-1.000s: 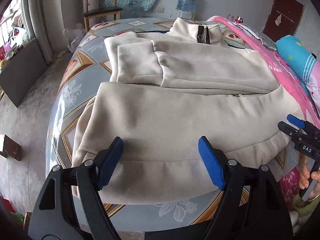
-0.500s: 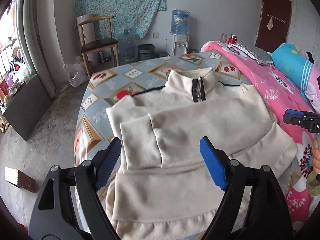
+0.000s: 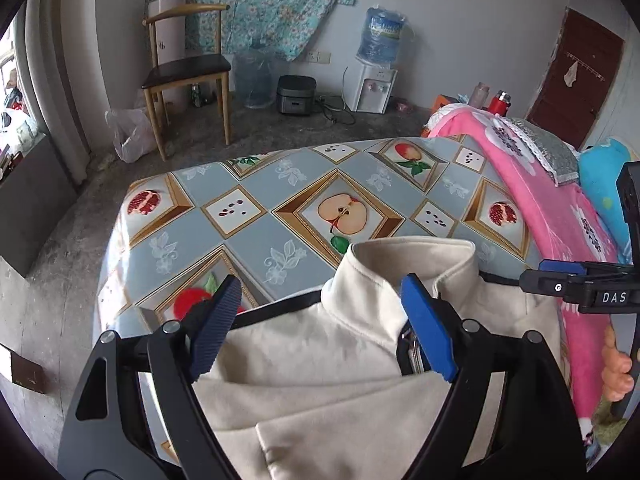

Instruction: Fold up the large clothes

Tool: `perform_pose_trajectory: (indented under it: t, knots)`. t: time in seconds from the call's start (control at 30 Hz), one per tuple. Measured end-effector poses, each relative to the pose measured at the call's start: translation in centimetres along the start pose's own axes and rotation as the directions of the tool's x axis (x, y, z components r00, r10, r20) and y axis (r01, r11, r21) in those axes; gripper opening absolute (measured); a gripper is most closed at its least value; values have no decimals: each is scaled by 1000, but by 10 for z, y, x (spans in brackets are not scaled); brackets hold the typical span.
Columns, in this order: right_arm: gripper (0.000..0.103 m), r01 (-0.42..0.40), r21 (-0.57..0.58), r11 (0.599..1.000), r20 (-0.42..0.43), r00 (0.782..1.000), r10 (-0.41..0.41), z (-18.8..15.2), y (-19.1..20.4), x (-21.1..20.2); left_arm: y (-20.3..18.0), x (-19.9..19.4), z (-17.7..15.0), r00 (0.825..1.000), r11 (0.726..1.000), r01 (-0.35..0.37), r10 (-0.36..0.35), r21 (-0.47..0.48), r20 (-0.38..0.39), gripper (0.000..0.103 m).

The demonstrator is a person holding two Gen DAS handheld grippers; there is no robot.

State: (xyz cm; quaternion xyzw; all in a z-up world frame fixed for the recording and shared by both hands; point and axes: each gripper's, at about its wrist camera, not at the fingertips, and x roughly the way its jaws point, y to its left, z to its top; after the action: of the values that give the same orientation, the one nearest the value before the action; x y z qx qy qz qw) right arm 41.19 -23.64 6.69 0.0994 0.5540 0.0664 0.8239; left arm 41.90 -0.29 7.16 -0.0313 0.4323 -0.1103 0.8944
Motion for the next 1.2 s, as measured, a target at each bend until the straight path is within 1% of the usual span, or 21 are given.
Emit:
perform_pose_trajectory:
  t: [0.1, 0.17, 0.2, 0.23, 0.27, 0.3, 0.33, 0.37, 0.4, 0.43, 0.47, 0.5, 0.57, 0.7, 0.83, 0.9, 0.97, 1.0, 1.03, 1.1, 1.2]
  knots:
    - [76, 18, 28, 999, -49, 999, -17, 28, -2, 31, -13, 42, 13, 999, 1000, -4, 5, 19, -52, 78]
    - [76, 11, 45, 999, -91, 996, -7, 40, -5, 50, -21, 65, 17, 996, 999, 1, 2, 43, -86, 78]
    - [76, 11, 54, 998, -109, 994, -5, 46, -6, 59, -24, 76, 17, 995, 998, 1, 5, 57, -100, 74]
    - [76, 8, 67, 998, -127, 992, 0, 50, -8, 68, -26, 85, 18, 994, 998, -2, 9, 67, -111, 64]
    - [76, -2, 76, 997, -146, 989, 13, 53, -11, 76, -29, 94, 19, 992, 997, -1, 11, 78, -128, 59]
    - [72, -13, 80, 997, -159, 987, 26, 53, -12, 81, -32, 101, 19, 990, 996, 8, 5, 87, -144, 49]
    - [69, -24, 78, 997, -175, 984, 37, 53, -14, 86, -32, 108, 20, 988, 995, 24, -10, 92, -155, 36]
    - [60, -36, 66, 997, -182, 982, 47, 51, -13, 88, -33, 111, 20, 987, 995, 45, -30, 92, -160, 27]
    - [47, -49, 49, 998, -181, 982, 57, 49, -12, 88, -33, 111, 20, 986, 994, 63, -48, 94, -160, 8]
    - [40, -67, 25, 997, -175, 982, 70, 45, -11, 87, -34, 108, 19, 987, 992, 72, -56, 104, -149, 7]
    - [28, -90, 5, 996, -164, 982, 90, 40, -10, 82, -35, 102, 18, 988, 988, 87, -70, 124, -134, 6]
    - [22, -106, -19, 994, -152, 983, 102, 34, -9, 75, -37, 95, 16, 989, 983, 103, -85, 151, -120, 5]
    - [16, -121, -75, 990, -120, 986, 112, 19, -6, 58, -42, 73, 8, 990, 967, 127, -110, 220, -90, 5]
    - [12, -125, -209, 970, -51, 992, 117, -26, 3, 21, -45, 24, -17, 982, 932, 188, -181, 311, -52, 4]
    - [12, -57, -318, 946, -24, 998, 52, -72, 4, 14, -51, -4, -59, 980, 892, 195, -188, 408, -58, 4]
    - [12, -32, -337, 941, -46, 999, 18, -89, 0, 20, -53, -5, -84, 983, 873, 183, -163, 452, -83, 4]
    - [14, -38, -339, 940, -63, 998, 18, -101, -7, 22, -56, 1, -105, 985, 857, 172, -136, 486, -110, 4]
    - [16, -39, -335, 941, -69, 997, 17, -105, -10, 19, -56, 3, -114, 984, 852, 172, -128, 494, -122, 4]
    - [19, -42, -328, 944, -67, 998, 21, -108, -12, 14, -56, 5, -121, 985, 849, 167, -118, 501, -128, 4]
    - [29, -72, -314, 947, -45, 997, 61, -112, -15, -1, -55, 7, -130, 987, 847, 151, -101, 510, -125, 4]
    - [41, -130, -316, 940, 30, 989, 147, -112, -12, -34, -50, 9, -132, 985, 859, 160, -109, 486, -131, 4]
